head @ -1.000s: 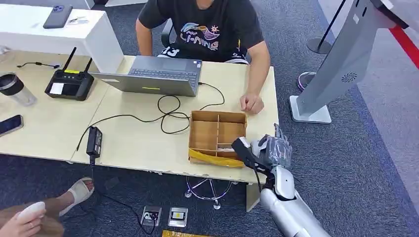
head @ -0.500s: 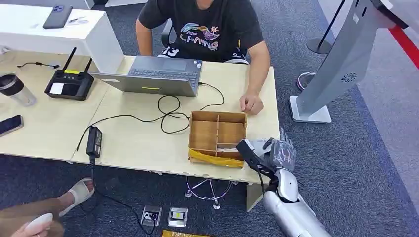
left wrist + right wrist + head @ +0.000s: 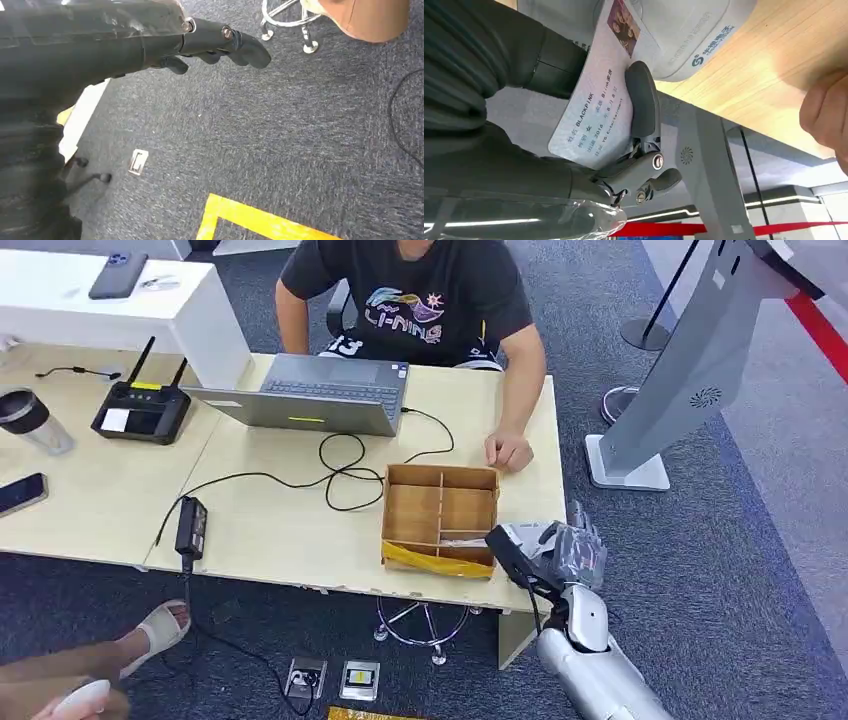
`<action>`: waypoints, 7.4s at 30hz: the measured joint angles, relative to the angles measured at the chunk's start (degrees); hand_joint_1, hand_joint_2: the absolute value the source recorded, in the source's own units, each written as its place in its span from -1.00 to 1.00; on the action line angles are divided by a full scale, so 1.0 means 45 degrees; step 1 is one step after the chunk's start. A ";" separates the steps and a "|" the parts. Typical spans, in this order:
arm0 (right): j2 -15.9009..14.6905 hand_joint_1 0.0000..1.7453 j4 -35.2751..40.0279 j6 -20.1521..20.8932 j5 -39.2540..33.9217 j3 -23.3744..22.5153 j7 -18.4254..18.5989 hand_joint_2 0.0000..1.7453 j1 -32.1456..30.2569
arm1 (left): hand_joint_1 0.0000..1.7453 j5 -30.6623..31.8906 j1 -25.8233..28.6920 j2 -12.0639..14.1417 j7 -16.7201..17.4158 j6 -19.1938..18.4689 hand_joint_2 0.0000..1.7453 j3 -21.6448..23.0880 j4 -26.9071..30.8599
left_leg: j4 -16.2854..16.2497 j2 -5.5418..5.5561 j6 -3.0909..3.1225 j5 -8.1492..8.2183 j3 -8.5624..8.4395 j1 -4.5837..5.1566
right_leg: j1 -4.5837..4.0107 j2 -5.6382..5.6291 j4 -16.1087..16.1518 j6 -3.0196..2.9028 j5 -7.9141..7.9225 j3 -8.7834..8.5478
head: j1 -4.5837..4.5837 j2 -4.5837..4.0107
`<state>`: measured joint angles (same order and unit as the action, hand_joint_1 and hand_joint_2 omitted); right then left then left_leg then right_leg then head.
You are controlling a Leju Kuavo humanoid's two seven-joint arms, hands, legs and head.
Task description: Pass the card to the sensor for recognition and then transmit it.
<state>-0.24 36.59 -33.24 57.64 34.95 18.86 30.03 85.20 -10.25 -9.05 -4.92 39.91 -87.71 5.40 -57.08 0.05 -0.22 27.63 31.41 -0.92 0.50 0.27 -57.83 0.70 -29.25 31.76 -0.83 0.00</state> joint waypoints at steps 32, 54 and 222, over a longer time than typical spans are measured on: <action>-0.0369 1.00 0.4243 0.0223 0.0874 -0.0015 -0.0145 1.00 -0.0340 | -1.00 -0.0014 0.0028 -0.0189 -0.0155 0.0015 1.00 0.0000 0.0160 | 0.0000 -0.0008 0.0000 -0.0001 0.0001 -0.0002 | -0.0001 -0.0001 -0.0003 0.0000 0.0003 -0.0002 | 0.0000 0.0000; 0.0525 1.00 0.7474 0.2221 0.1764 0.0933 -0.0160 1.00 0.3286 | -1.00 -0.0359 -0.0023 -0.0291 0.0491 0.0015 1.00 0.0000 0.0160 | 0.0001 -0.0008 -0.0003 -0.0006 0.0025 0.0000 | 0.0000 0.0003 -0.0017 -0.0004 0.0012 0.0016 | 0.0005 0.0000; -0.0621 -1.00 -0.4033 -0.1476 -0.6972 -0.6371 -0.5843 1.00 -0.5123 | -1.00 -0.1301 -0.0031 -0.1355 0.1054 0.0024 1.00 0.0092 0.1433 | -0.0001 -0.0027 0.0010 0.0015 0.0003 0.0022 | 0.0025 -0.0006 -0.0003 0.0011 0.0003 0.0003 | 0.0000 0.0000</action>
<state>-3.04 18.44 -39.89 26.26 6.28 -7.43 6.97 79.34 -10.39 -15.15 -0.18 40.02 -87.30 11.85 -57.08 -0.07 -0.18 27.70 31.42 -0.82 0.62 0.24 -57.84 0.75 -29.24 31.78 -0.83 0.00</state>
